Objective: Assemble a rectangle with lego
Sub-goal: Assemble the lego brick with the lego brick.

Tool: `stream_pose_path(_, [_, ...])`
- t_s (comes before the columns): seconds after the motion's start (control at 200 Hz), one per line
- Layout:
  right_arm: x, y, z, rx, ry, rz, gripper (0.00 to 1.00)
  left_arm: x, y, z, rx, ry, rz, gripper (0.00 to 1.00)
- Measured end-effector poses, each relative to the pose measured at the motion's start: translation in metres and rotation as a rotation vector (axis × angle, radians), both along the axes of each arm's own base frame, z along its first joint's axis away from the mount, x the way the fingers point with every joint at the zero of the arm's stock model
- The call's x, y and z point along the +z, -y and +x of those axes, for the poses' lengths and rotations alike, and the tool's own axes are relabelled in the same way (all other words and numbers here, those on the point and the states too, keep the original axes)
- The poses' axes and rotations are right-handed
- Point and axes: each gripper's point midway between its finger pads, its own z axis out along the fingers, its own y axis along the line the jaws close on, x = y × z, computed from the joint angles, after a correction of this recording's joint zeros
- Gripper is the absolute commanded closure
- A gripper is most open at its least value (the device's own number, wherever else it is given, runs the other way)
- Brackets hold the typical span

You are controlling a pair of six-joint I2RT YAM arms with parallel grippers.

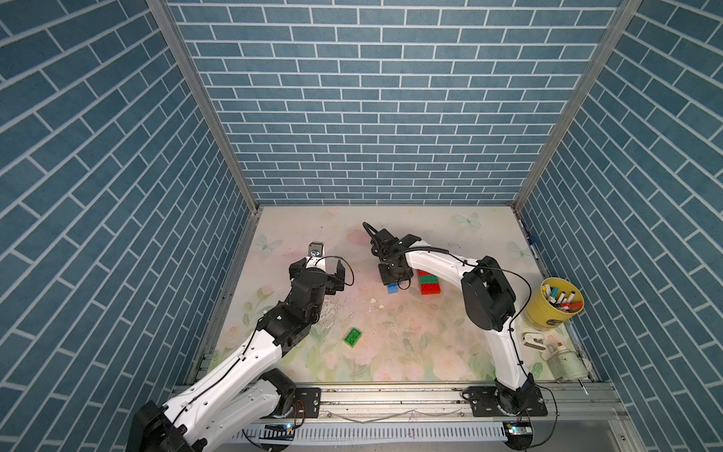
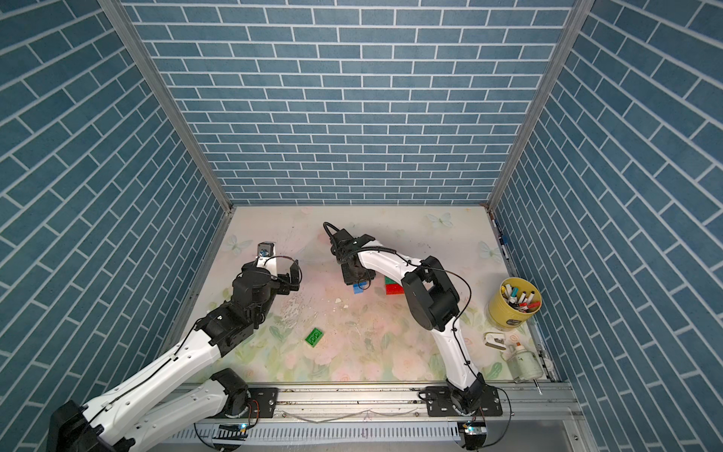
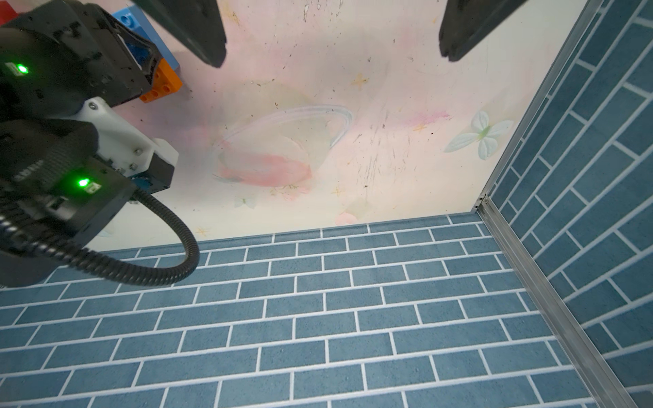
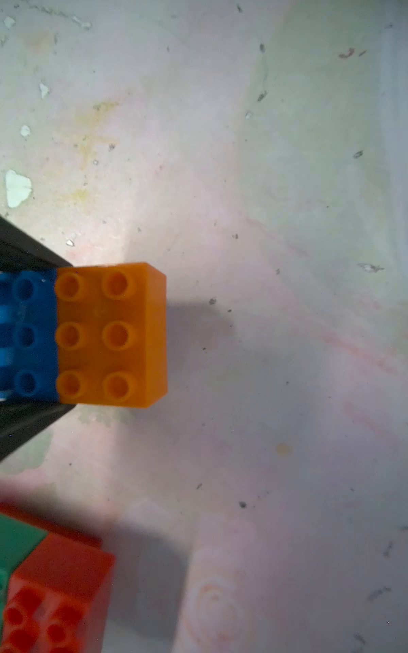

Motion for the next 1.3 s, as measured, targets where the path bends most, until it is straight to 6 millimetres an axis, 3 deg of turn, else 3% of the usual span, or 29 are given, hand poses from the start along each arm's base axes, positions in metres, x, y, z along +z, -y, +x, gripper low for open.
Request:
stream_pose_path(0.365, [0.0, -0.001, -0.001, -0.014, -0.004, -0.016, 0.66, 0.016, -0.005, -0.007, 0.002, 0.044, -0.03, 0.0])
stream_pose_path(0.5, [0.01, -0.005, 0.002, -0.033, 0.008, 0.003, 0.65, 0.021, -0.007, -0.009, 0.002, 0.057, -0.04, 0.0])
stream_pose_path(0.855, [0.016, 0.003, -0.005, -0.205, -0.03, -0.011, 0.63, 0.031, -0.013, -0.014, 0.018, 0.09, -0.065, 0.0])
stream_pose_path(1.205, [0.017, -0.018, -0.014, -0.265, -0.043, 0.002, 0.6, 0.034, -0.016, -0.016, 0.033, 0.097, -0.076, 0.0])
stream_pose_path(1.3, [0.017, -0.025, -0.017, -0.253, -0.04, 0.005, 0.54, 0.034, -0.016, -0.016, 0.033, 0.097, -0.076, 0.0])
